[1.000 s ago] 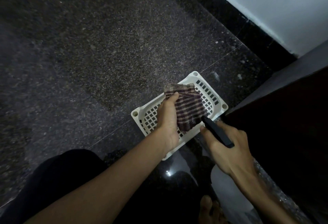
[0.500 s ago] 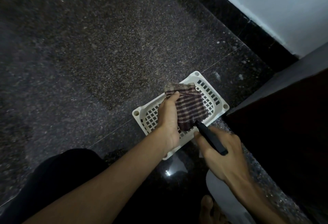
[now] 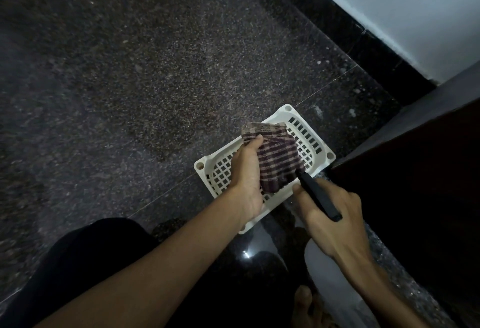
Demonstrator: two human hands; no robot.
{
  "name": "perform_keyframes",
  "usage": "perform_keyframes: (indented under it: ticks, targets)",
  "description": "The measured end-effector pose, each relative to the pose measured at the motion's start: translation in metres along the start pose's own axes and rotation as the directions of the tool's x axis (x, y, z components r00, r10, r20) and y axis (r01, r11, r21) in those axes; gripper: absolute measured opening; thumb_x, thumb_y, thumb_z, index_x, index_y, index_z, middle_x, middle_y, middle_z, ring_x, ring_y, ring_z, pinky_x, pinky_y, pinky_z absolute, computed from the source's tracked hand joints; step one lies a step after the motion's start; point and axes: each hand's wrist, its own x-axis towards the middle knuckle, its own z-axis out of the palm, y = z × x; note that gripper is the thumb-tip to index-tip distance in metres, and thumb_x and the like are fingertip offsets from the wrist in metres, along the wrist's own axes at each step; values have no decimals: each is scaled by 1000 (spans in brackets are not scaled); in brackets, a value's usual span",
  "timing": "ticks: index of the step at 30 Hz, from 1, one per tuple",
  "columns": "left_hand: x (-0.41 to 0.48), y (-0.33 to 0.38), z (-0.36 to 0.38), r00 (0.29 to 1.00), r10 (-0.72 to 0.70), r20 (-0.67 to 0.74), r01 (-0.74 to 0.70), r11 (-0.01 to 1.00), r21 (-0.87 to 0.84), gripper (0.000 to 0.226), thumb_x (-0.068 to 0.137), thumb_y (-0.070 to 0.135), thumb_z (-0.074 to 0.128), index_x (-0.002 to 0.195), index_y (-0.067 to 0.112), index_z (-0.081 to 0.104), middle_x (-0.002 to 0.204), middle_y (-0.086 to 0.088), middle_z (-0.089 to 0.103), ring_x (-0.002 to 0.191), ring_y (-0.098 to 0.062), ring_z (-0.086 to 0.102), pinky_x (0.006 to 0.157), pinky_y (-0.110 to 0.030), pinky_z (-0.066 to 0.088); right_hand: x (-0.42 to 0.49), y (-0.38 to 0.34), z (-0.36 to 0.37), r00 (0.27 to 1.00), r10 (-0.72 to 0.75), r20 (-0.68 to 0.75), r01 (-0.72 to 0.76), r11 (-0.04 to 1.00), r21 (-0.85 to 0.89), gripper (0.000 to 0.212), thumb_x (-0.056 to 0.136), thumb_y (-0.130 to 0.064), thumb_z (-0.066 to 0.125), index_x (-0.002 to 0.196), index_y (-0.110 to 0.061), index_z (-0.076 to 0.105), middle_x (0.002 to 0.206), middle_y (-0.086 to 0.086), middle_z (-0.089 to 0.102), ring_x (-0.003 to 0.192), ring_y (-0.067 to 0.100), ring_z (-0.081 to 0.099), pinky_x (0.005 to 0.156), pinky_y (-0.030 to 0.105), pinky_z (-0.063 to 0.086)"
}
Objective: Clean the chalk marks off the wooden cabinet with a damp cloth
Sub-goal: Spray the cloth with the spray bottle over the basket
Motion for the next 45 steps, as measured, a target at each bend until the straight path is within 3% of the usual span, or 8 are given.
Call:
perform_keyframes:
  ticks: [6, 14, 18, 22, 27, 31, 39, 45]
  targets:
    - [-1, -1, 1, 1000, 8, -17, -7, 1000, 26, 30, 98, 37, 54, 114, 16, 70, 104, -5, 76, 92, -19, 70, 69, -29, 53, 9, 1, -7, 999, 28, -28, -27, 999, 21, 47, 89, -32, 64, 60, 4, 53, 48, 14, 51, 41, 20, 46, 41, 25, 30]
    - [-1, -1, 1, 999, -3, -40, 4, 1000, 28, 32, 98, 38, 55, 118, 17, 68, 106, -5, 75, 93, -19, 70, 65, -28, 51, 5, -1, -6, 998, 50, 31, -49, 999, -6, 43, 89, -34, 64, 57, -8, 52, 53, 10, 57, 47, 18, 54, 51, 41, 43]
    - [0, 4, -3, 996, -13, -88, 13, 1000, 0, 36, 100, 43, 52, 124, 18, 65, 108, -5, 73, 97, -20, 69, 64, -29, 53, 9, -6, -18, 998, 27, -51, -21, 994, 108, 34, 93, -37, 62, 73, -9, 65, 58, 10, 63, 54, 22, 60, 55, 38, 47]
    - [5, 9, -12, 987, 0, -162, -3, 1000, -21, 38, 98, 45, 54, 121, 17, 66, 105, -6, 75, 91, -21, 72, 49, -22, 53, 24, -14, -29, 984, -46, -173, 87, 967, 238, 28, 96, -40, 61, 81, -19, 70, 55, 5, 64, 51, 15, 63, 57, 26, 49]
    - [11, 12, -26, 984, 19, -179, -24, 999, -26, 51, 84, 53, 69, 122, 19, 66, 105, -6, 76, 92, -27, 75, 74, -40, 63, 59, -27, -24, 934, -119, -338, 240, 907, 346, 37, 100, -49, 53, 95, -16, 70, 78, 4, 71, 63, 19, 66, 68, 35, 54]
    - [6, 16, -34, 987, 35, -154, -40, 999, -28, 42, 88, 43, 71, 120, 17, 67, 104, -7, 77, 88, -23, 75, 50, -26, 57, 93, -29, -8, 895, -155, -418, 326, 866, 378, 44, 99, -51, 52, 98, -10, 67, 74, 1, 68, 64, 17, 65, 71, 42, 56]
    - [1, 25, -46, 989, 66, -134, -72, 997, -36, 30, 94, 36, 64, 113, 15, 71, 100, -7, 78, 89, -23, 75, 62, -28, 57, 117, -12, 35, 881, -341, -328, 441, 842, 310, 27, 99, -31, 57, 111, -8, 63, 82, 4, 69, 73, 10, 68, 75, 18, 48]
    - [-5, 28, -43, 987, 93, -129, -102, 993, -61, 28, 95, 33, 64, 113, 13, 71, 99, -7, 78, 84, -21, 76, 54, -26, 57, 127, -5, 32, 913, -280, -296, 370, 874, 316, 39, 95, -42, 63, 120, -12, 62, 108, -3, 68, 102, 9, 66, 89, 26, 52]
